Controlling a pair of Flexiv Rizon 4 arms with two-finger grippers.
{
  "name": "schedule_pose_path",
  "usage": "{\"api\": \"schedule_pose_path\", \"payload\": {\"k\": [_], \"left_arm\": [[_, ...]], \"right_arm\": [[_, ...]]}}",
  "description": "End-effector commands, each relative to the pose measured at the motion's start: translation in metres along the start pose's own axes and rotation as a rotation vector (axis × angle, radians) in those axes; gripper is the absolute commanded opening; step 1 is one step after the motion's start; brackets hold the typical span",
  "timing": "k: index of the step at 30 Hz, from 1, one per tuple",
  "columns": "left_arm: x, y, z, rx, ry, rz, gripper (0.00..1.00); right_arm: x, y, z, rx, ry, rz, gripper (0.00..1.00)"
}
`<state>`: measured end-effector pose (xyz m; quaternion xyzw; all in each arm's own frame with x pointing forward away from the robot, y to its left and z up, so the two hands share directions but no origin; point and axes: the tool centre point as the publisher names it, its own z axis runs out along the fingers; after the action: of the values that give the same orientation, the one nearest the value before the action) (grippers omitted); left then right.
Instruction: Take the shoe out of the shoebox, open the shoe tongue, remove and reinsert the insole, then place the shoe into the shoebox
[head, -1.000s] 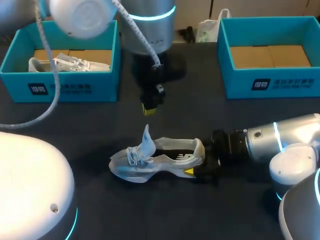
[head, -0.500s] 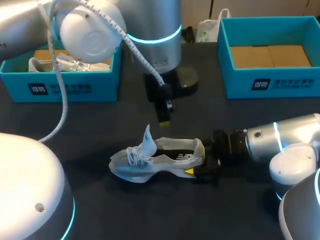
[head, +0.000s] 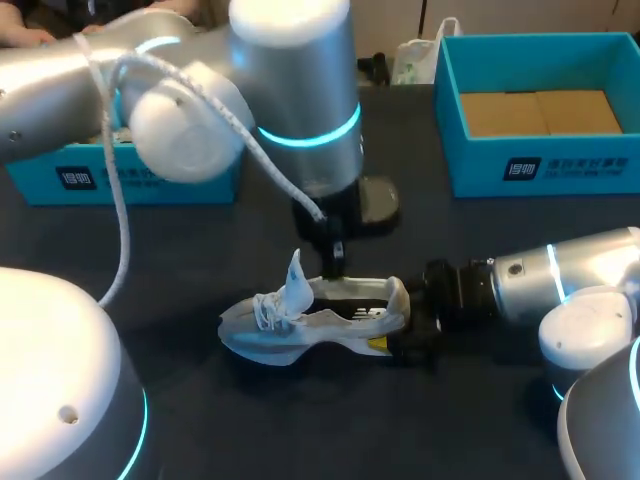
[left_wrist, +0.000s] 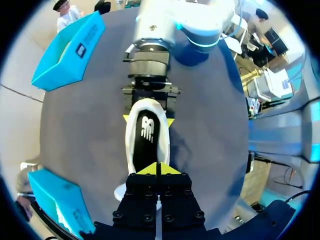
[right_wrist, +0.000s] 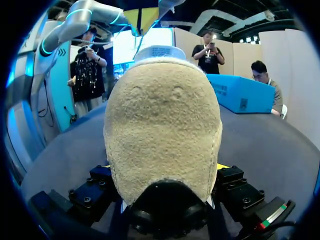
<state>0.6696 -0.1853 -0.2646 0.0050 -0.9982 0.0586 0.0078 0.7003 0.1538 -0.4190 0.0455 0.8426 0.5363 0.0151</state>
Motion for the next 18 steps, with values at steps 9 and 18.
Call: {"api": "schedule_pose_path", "payload": {"k": [9,18], "left_arm": [[-0.004,-0.010,0.017,0.029,0.010,-0.005,0.00],[-0.005,-0.025,0.063,0.025,0.003,0.063,0.00]], "right_arm": [[0.000,0.002,0.000,0.006,0.000,0.000,0.00],[0.000,0.002,0.000,0.006,0.000,0.000,0.00]]}}
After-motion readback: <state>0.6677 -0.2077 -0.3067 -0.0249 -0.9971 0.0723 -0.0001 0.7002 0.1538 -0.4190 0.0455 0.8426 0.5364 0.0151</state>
